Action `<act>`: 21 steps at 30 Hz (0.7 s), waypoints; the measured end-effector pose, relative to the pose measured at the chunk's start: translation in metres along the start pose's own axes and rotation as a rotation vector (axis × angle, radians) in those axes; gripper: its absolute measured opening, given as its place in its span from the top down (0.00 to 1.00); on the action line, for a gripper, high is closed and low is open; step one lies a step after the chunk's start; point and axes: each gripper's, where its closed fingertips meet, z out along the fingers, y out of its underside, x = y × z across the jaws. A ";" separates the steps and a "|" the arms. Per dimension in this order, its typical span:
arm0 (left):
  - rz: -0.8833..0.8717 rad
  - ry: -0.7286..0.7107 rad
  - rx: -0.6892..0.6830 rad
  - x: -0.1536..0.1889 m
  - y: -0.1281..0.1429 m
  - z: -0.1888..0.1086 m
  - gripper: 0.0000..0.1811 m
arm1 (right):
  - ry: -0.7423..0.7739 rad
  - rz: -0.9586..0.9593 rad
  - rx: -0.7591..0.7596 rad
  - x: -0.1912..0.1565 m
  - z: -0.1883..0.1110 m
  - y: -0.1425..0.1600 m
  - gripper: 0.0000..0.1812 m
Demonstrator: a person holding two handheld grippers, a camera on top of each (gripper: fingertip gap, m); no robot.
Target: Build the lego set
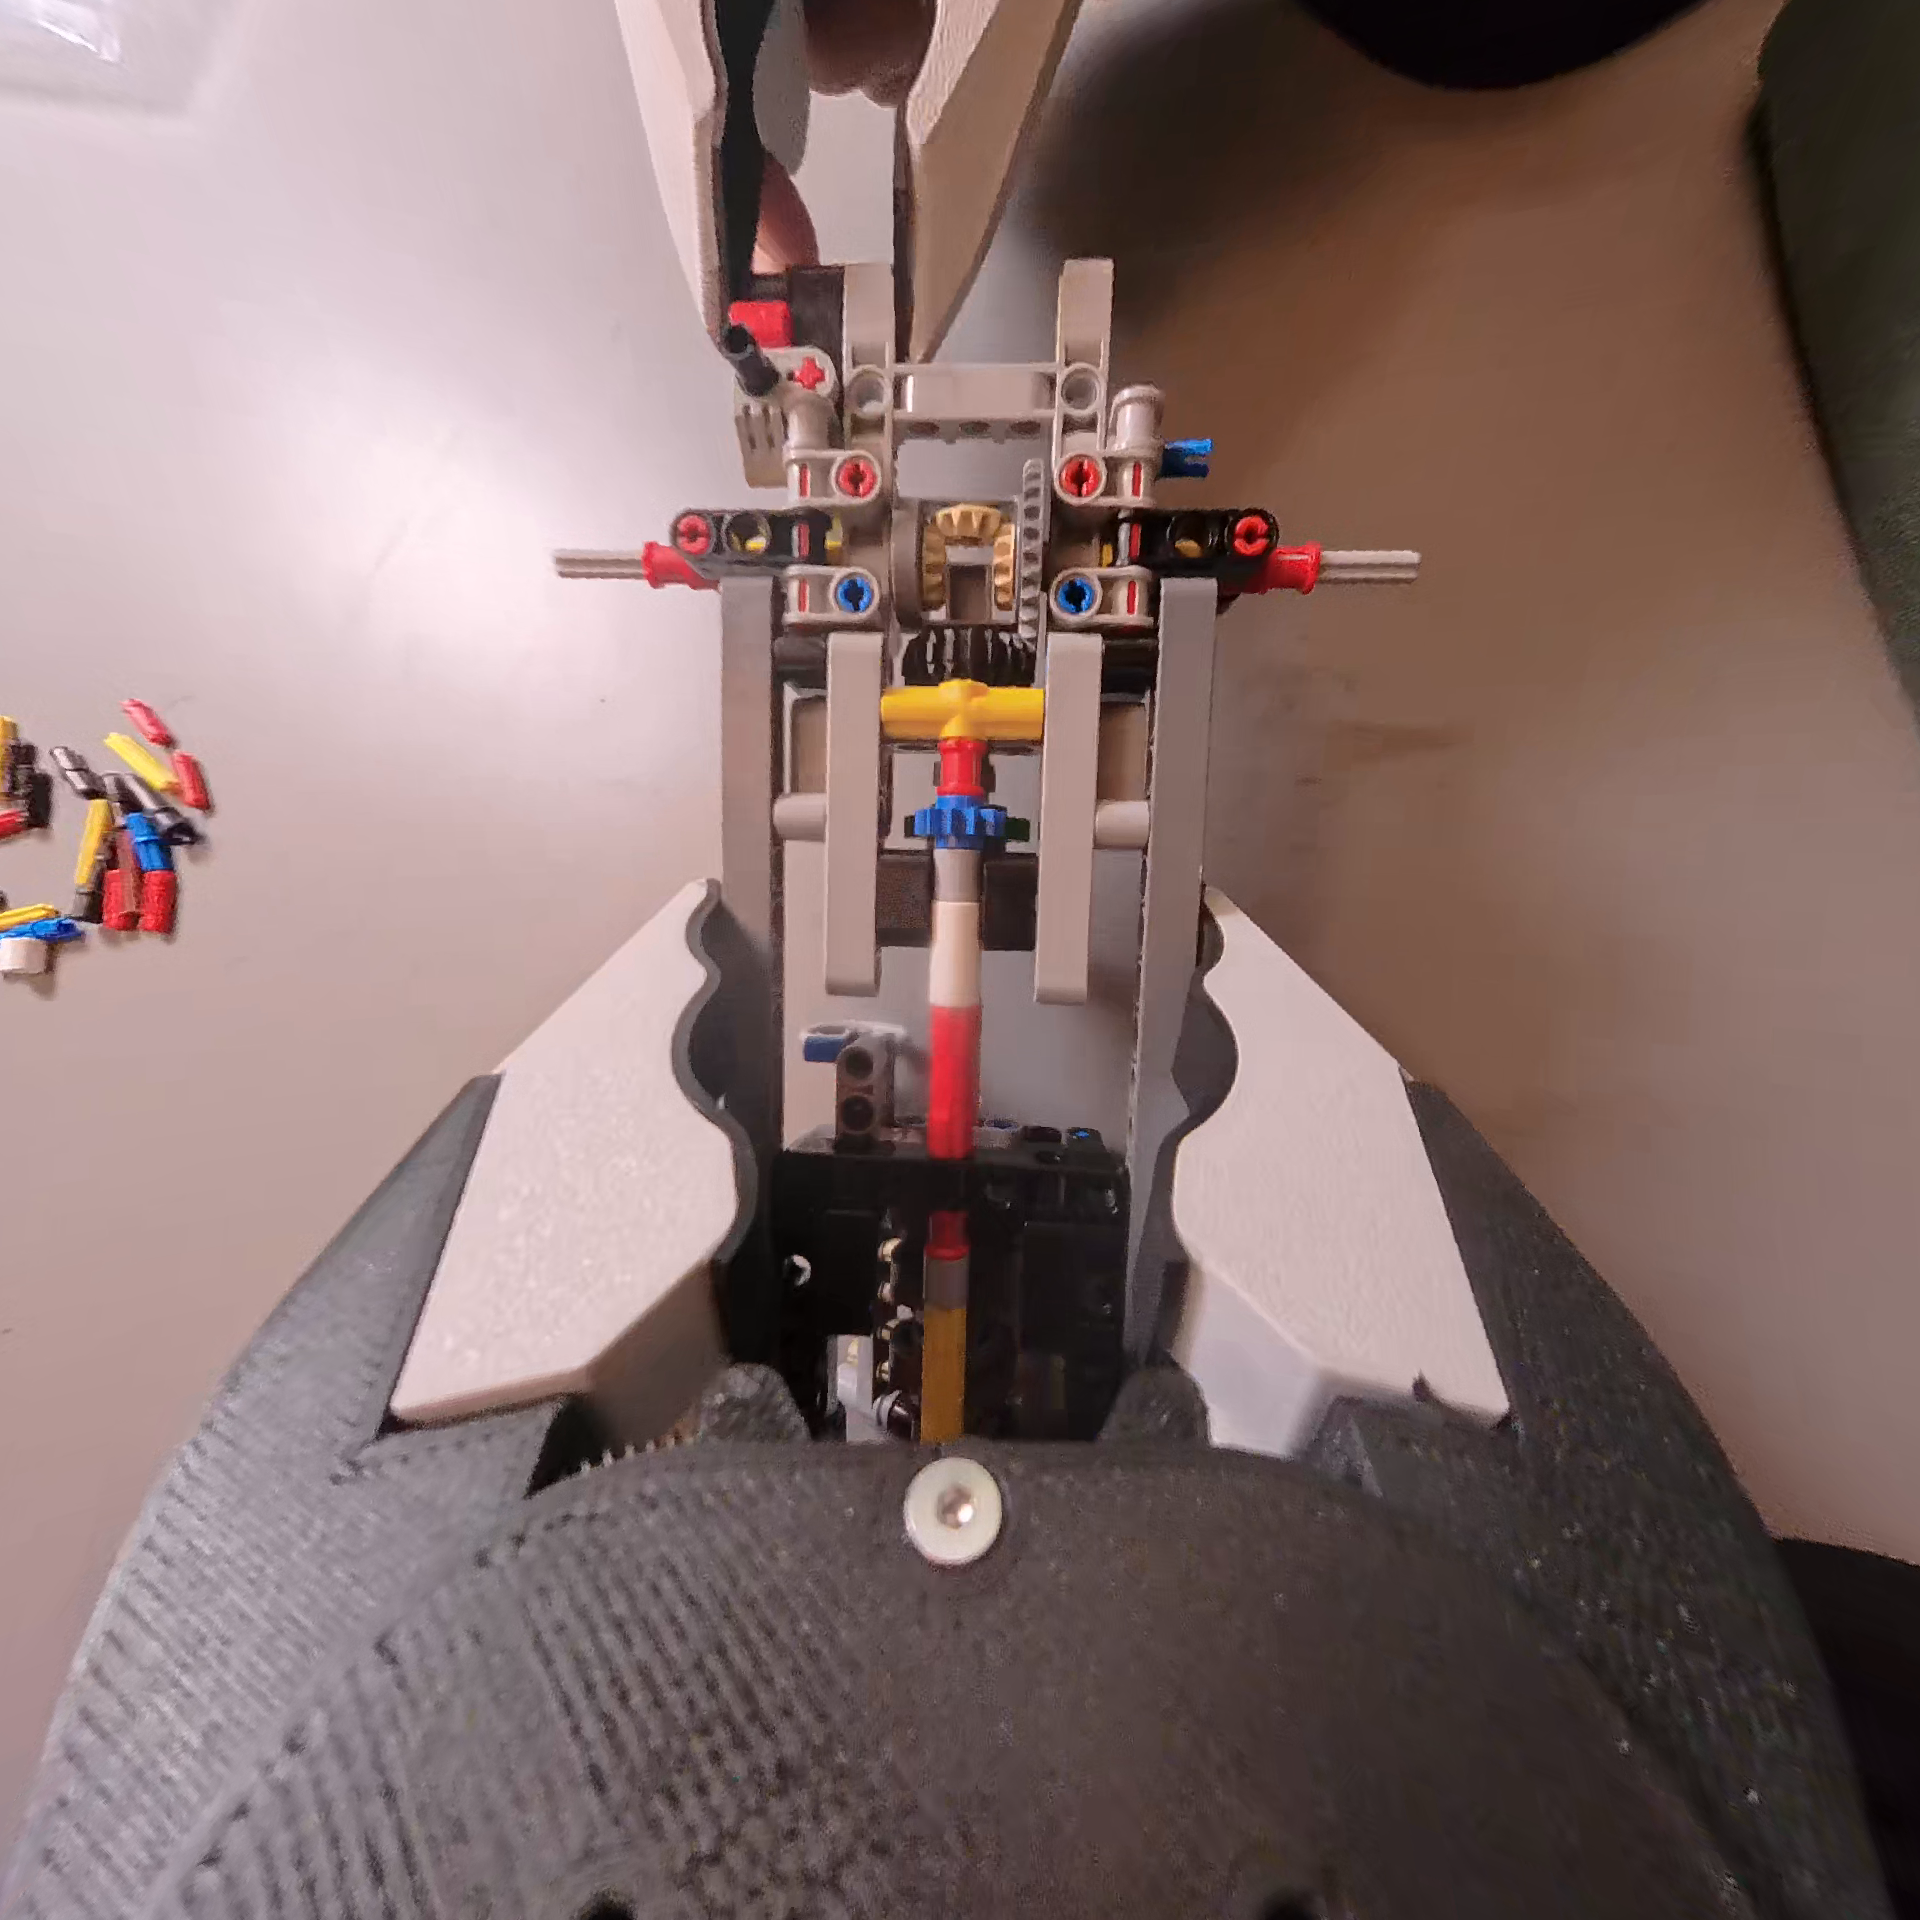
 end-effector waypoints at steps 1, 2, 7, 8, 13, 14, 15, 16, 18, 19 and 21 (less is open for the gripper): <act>0.000 -0.018 0.013 -0.002 -0.002 -0.001 0.52 | -0.003 0.015 0.001 0.001 0.000 0.002 0.88; 0.000 -0.043 0.040 -0.006 -0.006 -0.004 0.51 | -0.008 0.036 0.002 0.003 0.000 0.003 0.88; -0.083 -0.207 0.338 -0.035 -0.039 -0.049 0.45 | -0.027 0.079 -0.023 0.009 -0.003 0.016 0.88; -0.107 -0.247 0.396 -0.042 -0.043 -0.061 0.45 | -0.029 0.077 -0.031 0.009 -0.004 0.018 0.88; -0.177 -0.277 0.408 -0.042 -0.031 -0.078 0.48 | -0.034 0.042 -0.061 0.010 -0.004 0.025 0.88; -0.182 -0.249 0.365 -0.035 -0.025 -0.073 0.47 | -0.040 0.036 -0.066 0.010 -0.004 0.026 0.88; -0.180 -0.236 0.322 -0.029 -0.019 -0.069 0.48 | -0.049 0.033 -0.072 0.011 -0.004 0.027 0.88; -0.168 -0.238 0.288 -0.025 -0.013 -0.066 0.49 | -0.058 0.028 -0.077 0.012 -0.003 0.028 0.88; -0.162 -0.240 0.240 -0.018 -0.004 -0.064 0.49 | -0.077 0.023 -0.088 0.014 -0.002 0.030 0.88; -0.164 -0.240 0.222 -0.016 0.000 -0.063 0.50 | -0.088 0.023 -0.093 0.015 -0.001 0.031 0.87; -0.162 -0.260 0.178 -0.015 0.009 -0.063 0.54 | -0.109 0.017 -0.105 0.016 0.002 0.033 0.87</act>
